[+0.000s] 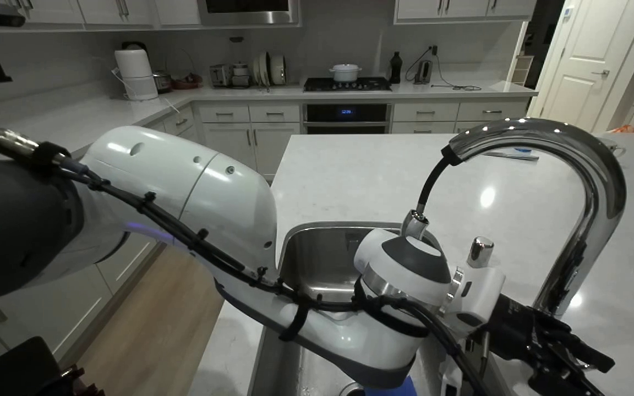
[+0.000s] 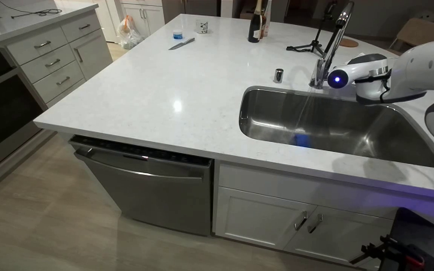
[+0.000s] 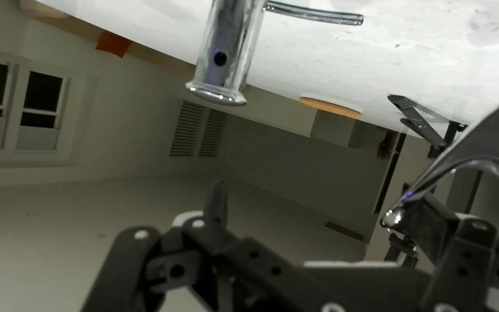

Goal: Open the faucet

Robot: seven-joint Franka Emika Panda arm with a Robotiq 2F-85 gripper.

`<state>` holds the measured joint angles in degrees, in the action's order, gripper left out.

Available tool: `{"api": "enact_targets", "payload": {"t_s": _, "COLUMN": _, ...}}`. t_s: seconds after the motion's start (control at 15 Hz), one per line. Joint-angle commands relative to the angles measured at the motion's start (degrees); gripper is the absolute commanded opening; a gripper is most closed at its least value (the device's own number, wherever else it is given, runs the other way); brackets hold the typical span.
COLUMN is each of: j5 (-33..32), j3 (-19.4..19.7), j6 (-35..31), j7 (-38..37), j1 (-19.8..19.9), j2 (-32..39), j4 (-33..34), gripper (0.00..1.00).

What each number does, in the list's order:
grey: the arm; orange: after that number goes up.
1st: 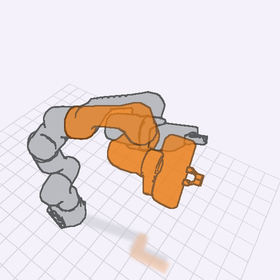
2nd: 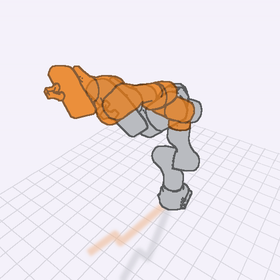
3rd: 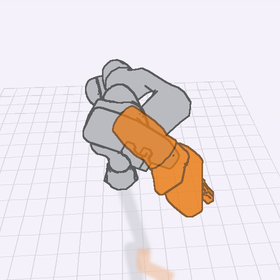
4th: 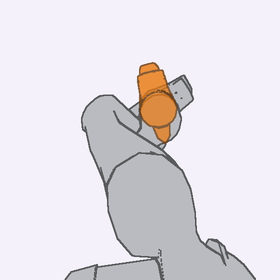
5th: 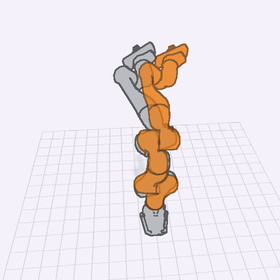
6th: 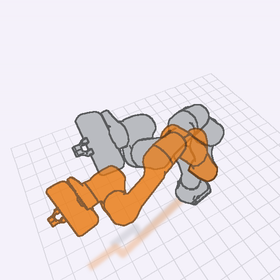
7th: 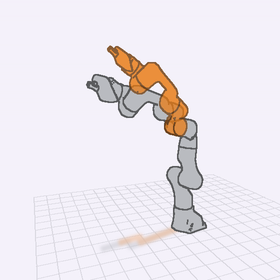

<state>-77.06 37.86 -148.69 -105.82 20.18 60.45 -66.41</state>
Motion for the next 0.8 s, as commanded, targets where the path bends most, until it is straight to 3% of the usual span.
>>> {"api": "enact_targets", "payload": {"t_s": 0.0, "j5": 0.73, "j3": 0.31, "j6": 1.3, "j7": 1.81, "j1": -0.6, "j2": -3.85, "j4": -5.31, "gripper": 1.0}}
{"api": "enact_targets", "payload": {"t_s": 0.73, "j5": 1.45, "j3": -0.03, "j6": 2.74, "j7": 3.1, "j1": -1.02, "j2": -7.65, "j4": -9.63, "gripper": 1.0}}
